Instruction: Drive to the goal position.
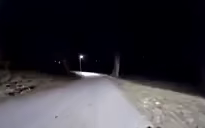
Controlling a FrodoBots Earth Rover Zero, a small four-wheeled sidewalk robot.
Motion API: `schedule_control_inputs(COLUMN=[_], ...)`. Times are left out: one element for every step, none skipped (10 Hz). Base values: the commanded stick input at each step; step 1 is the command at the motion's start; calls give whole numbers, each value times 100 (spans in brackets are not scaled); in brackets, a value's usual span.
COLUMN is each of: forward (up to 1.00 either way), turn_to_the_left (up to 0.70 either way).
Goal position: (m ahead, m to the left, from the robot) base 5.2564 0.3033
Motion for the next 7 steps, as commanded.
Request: schedule_control_inputs(forward=[100,100,100,100,100,100,100], turn_to_the_left=[0,0,0,0,0,0,0])
